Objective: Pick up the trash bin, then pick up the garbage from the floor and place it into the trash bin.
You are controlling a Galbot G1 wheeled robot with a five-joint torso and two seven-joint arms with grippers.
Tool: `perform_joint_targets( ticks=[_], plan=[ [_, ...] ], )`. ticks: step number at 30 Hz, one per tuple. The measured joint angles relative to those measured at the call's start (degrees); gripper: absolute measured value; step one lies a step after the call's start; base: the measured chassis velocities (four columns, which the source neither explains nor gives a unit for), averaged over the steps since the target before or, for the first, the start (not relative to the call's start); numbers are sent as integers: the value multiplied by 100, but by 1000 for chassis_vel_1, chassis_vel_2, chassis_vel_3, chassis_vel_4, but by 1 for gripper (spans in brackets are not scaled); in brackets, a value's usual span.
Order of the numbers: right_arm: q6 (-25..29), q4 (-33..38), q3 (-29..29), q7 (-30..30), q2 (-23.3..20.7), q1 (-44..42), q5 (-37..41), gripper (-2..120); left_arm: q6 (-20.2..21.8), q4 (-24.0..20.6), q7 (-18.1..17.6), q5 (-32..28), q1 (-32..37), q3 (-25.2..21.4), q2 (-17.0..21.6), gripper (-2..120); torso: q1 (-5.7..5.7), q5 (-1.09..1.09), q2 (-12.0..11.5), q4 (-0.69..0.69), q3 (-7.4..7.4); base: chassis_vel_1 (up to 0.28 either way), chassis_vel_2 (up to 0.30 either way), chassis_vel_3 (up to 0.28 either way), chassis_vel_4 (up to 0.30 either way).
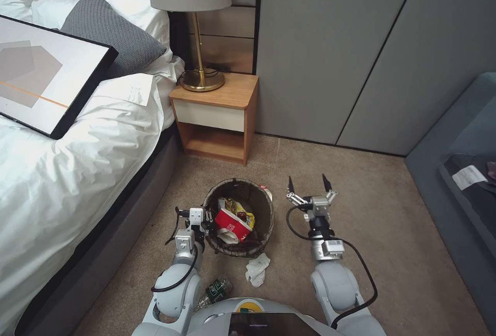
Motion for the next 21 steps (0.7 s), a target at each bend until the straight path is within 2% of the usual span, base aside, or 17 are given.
perform_joint_targets(
  ticks=[10,21],
  plan=[
    [402,-302,442,7,179,-89,-60,100,-22,-12,-5,-62,-3,-26,-2,5,0,0,0,1,0,0,0,0,0],
    [430,-318,506,-105,137,-31,-22,100,-50,-33,8,-65,0,-30,1,5,0,0,0,0,0,0,0,0,0]
  ],
)
